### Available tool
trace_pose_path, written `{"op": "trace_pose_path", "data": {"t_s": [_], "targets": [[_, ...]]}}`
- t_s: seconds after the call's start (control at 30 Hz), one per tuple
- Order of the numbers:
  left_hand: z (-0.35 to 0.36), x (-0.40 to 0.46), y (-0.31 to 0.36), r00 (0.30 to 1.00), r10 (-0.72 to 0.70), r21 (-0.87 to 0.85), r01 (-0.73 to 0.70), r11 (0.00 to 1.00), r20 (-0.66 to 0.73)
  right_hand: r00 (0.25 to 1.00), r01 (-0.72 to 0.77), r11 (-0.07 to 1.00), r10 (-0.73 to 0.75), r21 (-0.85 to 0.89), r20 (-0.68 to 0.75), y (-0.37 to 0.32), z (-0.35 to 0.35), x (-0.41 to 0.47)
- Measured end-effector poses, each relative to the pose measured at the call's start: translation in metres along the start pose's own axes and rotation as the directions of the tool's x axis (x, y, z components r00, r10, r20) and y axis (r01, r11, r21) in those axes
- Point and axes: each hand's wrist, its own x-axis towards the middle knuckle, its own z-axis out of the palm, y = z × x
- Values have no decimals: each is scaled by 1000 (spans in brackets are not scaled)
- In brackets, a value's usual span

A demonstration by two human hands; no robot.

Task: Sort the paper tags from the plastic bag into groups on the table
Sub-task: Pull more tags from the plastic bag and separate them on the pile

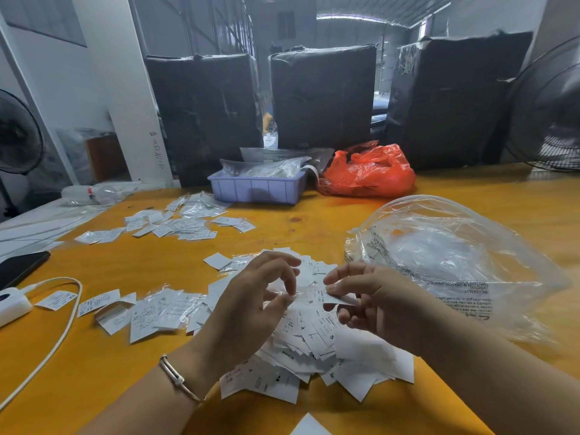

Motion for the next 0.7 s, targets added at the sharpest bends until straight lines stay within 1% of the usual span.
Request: {"op": "trace_pose_path", "data": {"t_s": [0.13,0.27,0.4,0.5,0.6,0.7], "targets": [[-3,-1,4,1000,-13,-151,9,988,-25,999,43,998,-42,-54,18,1,1,1],[-8,-2,12,995,-99,-373,89,924,-7,997,76,997,-76,-34,-8,2,2,1],[-5,2,14,983,-170,-421,124,899,-73,989,148,989,-148,-27,3,1,3,0],[-3,2,12,973,-210,-504,137,853,-91,980,201,979,-201,-31,7,2,3,-1],[-3,3,9,961,-266,-603,171,779,-71,958,283,953,-285,-110,-7,3,5,-2],[-5,4,7,941,-337,-668,238,705,-20,913,386,895,-405,-222,-43,6,7,-2]]}}
